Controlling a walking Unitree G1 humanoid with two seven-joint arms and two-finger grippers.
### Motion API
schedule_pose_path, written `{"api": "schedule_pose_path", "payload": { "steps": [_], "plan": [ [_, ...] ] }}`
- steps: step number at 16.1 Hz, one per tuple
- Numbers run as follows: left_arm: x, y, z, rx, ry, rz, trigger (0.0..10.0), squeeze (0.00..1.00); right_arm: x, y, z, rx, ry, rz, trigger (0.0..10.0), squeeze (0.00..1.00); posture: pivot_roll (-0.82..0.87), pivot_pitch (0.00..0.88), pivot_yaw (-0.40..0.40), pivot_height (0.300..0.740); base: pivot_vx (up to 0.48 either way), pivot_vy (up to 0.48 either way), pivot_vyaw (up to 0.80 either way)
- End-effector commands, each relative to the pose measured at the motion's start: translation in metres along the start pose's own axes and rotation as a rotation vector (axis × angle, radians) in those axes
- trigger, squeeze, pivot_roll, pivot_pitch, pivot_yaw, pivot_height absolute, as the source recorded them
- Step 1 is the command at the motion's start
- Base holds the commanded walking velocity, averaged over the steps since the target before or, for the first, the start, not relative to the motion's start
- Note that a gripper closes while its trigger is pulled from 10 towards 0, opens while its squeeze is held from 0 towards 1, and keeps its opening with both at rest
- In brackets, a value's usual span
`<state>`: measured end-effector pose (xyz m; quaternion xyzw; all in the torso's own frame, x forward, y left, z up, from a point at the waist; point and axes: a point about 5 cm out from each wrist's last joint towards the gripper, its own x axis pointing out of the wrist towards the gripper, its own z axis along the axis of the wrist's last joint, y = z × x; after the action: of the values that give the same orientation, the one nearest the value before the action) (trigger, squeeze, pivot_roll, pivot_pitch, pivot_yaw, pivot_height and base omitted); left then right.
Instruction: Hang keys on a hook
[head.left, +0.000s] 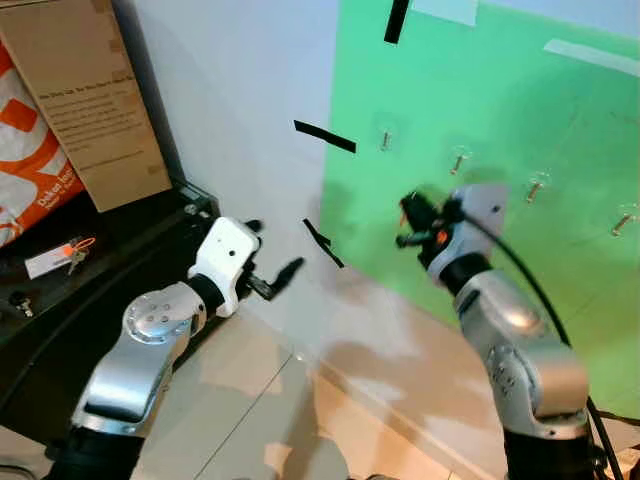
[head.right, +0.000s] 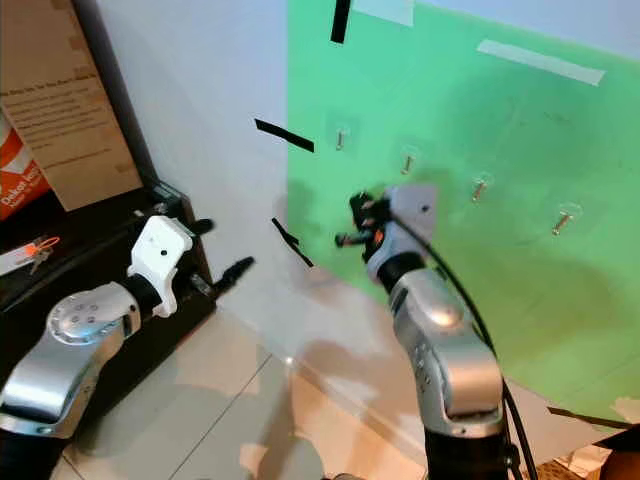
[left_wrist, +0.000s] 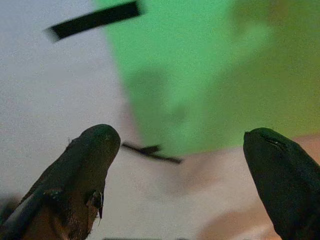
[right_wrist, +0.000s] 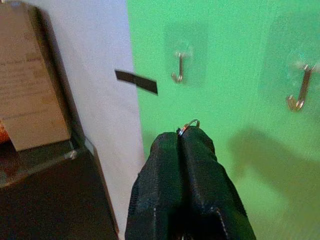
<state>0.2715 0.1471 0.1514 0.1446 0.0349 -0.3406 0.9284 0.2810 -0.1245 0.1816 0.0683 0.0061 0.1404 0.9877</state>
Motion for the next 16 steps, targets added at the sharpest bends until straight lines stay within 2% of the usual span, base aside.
{"api": "schedule_pose_path", "payload": {
  "steps": [1, 4, 8, 12, 16],
  "plan": [
    [-0.002, -0.006, 0.007, -0.005, -0.021, -0.09, 10.0, 0.0, 0.0, -0.001, 0.004, 0.027, -0.011, -0.004, 10.0, 0.0, 0.0, 0.0, -0.043, 0.74, 0.0, 0.0, 0.0],
    [-0.006, -0.008, 0.005, -0.01, -0.007, -0.141, 10.0, 0.0, 0.005, 0.004, 0.006, 0.05, -0.012, 0.026, 10.0, 0.0, -0.01, 0.0, -0.041, 0.74, 0.0, 0.0, 0.0],
    [-0.01, -0.004, 0.007, 0.002, 0.001, -0.129, 10.0, 0.0, 0.029, 0.022, 0.01, 0.075, 0.009, 0.086, 10.0, 0.0, 0.02, 0.0, -0.055, 0.74, 0.0, 0.0, 0.0],
    [-0.015, 0.0, 0.008, 0.02, 0.013, -0.128, 10.0, 0.0, 0.059, 0.02, 0.017, 0.134, 0.027, 0.062, 10.0, 0.0, 0.03, 0.0, -0.059, 0.74, 0.0, 0.0, 0.0],
    [-0.016, 0.001, 0.009, 0.023, 0.024, -0.137, 10.0, 0.0, 0.076, 0.016, 0.018, 0.211, 0.04, 0.075, 10.0, 0.0, 0.03, 0.0, -0.042, 0.74, 0.0, 0.0, 0.0]
  ]
}}
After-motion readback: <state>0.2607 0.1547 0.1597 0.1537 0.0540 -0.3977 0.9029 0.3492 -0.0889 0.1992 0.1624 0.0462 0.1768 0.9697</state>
